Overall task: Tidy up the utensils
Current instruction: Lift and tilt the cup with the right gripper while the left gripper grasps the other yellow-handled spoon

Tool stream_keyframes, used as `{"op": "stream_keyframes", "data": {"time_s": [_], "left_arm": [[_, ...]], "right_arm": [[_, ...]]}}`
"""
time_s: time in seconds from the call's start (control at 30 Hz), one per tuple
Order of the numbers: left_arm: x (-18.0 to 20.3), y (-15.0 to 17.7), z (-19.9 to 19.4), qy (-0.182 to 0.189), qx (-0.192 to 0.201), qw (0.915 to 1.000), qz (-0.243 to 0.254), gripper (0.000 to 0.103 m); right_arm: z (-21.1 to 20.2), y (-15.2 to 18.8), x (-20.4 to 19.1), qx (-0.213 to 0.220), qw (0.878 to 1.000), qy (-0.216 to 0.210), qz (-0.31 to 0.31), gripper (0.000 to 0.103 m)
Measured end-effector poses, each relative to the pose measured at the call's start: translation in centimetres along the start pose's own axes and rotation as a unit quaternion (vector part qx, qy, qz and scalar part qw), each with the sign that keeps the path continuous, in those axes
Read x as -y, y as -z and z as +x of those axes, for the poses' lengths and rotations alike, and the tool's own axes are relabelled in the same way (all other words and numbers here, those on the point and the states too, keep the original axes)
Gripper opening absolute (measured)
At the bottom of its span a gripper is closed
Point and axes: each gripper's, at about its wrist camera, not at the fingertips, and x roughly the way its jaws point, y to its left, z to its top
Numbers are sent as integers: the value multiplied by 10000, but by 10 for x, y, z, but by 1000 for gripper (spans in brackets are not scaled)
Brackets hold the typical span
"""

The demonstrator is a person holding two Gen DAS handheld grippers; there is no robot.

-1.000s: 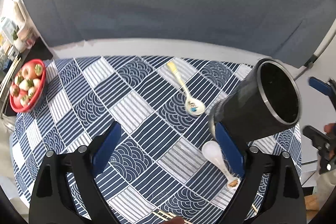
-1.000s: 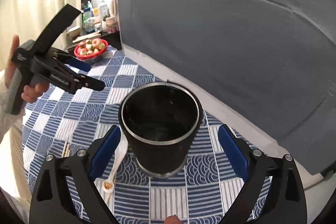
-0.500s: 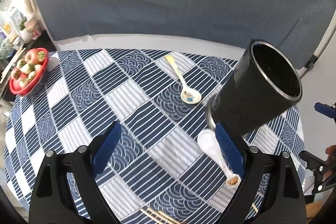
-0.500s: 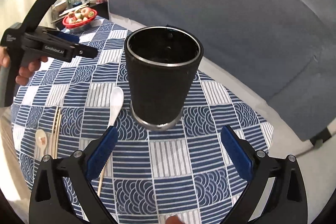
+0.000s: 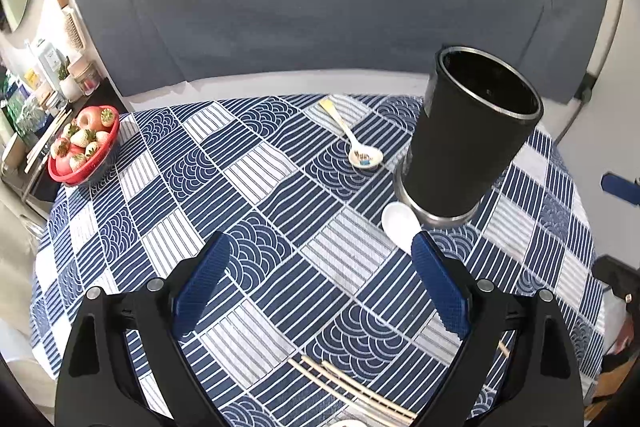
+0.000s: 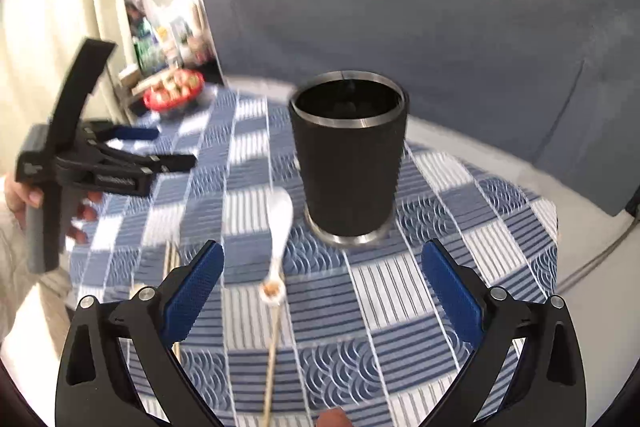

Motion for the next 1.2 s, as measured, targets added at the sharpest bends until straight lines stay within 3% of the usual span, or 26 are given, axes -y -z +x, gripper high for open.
{"op": "stream_keyframes", "data": {"time_s": [0.07, 0.17, 0.3, 0.5, 0.6, 0.7, 0.73, 0.83, 0.97, 1.07, 1.2], "left_arm": [[-9, -3, 2, 56, 89, 9996, -265, 90], [-27, -8, 14, 578, -64, 9964, -617, 94], [-32, -18, 38, 473, -212, 9985, -170, 97], [-45, -40, 83, 1190, -413, 9920, 10, 97], [-46, -50, 102, 1427, -251, 9894, -12, 97], [-48, -56, 127, 2273, -633, 9713, -304, 97], [-47, -58, 134, 2299, -717, 9700, -331, 97], [-33, -61, 146, 1928, -868, 9774, -30, 97], [-23, -63, 165, 1913, -1390, 9714, -196, 97], [-18, -63, 176, 1846, -1586, 9694, -330, 86], [-12, -67, 188, 1958, -1755, 9620, -737, 86]], "right_arm": [[-1, -2, -7, 131, 9999, 17, -58, 95], [0, -8, -14, 244, 9992, 295, -150, 95], [3, -22, -13, 221, 9993, 278, -65, 95], [4, -58, -4, 311, 9972, 685, 1, 95], [6, -81, 9, 267, 9961, 819, 183, 95], [7, -96, 17, 278, 9940, 1046, 154, 95], [6, -101, 20, 304, 9932, 1119, 125, 95], [4, -113, 31, 352, 9920, 1212, 93, 95], [5, -121, 47, 427, 9931, 1076, 171, 95], [8, -122, 59, 480, 9948, 875, 202, 95], [15, -116, 75, 513, 9962, 648, 271, 95]]}}
